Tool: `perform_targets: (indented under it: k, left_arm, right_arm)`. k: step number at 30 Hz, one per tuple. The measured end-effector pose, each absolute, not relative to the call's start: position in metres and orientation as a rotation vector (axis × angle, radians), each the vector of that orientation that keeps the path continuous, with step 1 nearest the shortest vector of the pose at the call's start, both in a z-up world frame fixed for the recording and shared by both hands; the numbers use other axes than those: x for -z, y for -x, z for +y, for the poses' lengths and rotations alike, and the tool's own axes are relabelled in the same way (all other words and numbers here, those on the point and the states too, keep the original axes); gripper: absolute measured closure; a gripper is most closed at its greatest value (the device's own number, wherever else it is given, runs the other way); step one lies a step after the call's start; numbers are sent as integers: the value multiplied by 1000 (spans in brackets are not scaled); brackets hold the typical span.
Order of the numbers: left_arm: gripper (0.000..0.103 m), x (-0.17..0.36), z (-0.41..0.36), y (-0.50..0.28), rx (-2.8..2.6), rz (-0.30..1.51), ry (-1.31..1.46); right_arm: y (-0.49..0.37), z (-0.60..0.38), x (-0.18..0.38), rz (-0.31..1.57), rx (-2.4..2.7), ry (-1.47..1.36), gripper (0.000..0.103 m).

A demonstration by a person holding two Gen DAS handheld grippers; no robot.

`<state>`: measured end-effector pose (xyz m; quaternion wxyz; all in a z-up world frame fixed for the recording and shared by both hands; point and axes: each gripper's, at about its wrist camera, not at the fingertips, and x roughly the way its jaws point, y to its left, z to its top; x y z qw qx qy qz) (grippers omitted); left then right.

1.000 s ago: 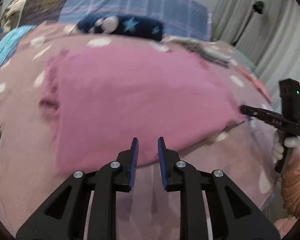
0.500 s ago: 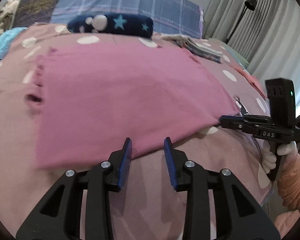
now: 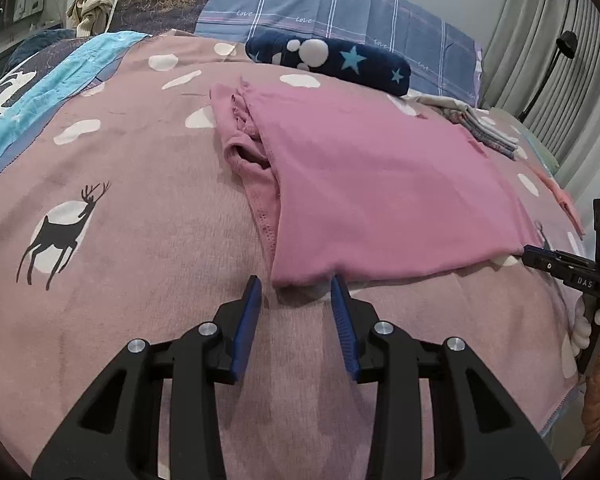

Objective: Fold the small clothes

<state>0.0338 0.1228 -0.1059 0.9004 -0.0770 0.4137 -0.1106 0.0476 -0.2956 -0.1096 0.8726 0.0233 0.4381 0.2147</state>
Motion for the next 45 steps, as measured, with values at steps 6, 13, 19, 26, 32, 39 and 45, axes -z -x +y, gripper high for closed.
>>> perform_targets:
  k: [6,13,19,26,32,39,45]
  left_arm:
    - [63,98,145,-33,206,805,237]
    - [63,114,154,-29,225,810,270]
    - [63,99,153,-32,245,762,250]
    - [63,67,124,-57,357,657,199]
    - [51,111,110,-84,314,825,113]
    - [51,63,54,-73,487,726,51]
    - [51,72,-82,-86,838,809,-13]
  right_arm:
    - [-38,-276,75,800,-504,-28,70]
    - [-60,-231,106,935,-549,28,66]
    - [-58,-225,93,894,-529,45,65]
    - [-71,-222,69,817,-474,74,65]
    - [-107,-297,101,964,-260,-38,64]
    - [-120,-370,82,906,-249,-207,66]
    - [-186,-401,77,930,-288,-290,66]
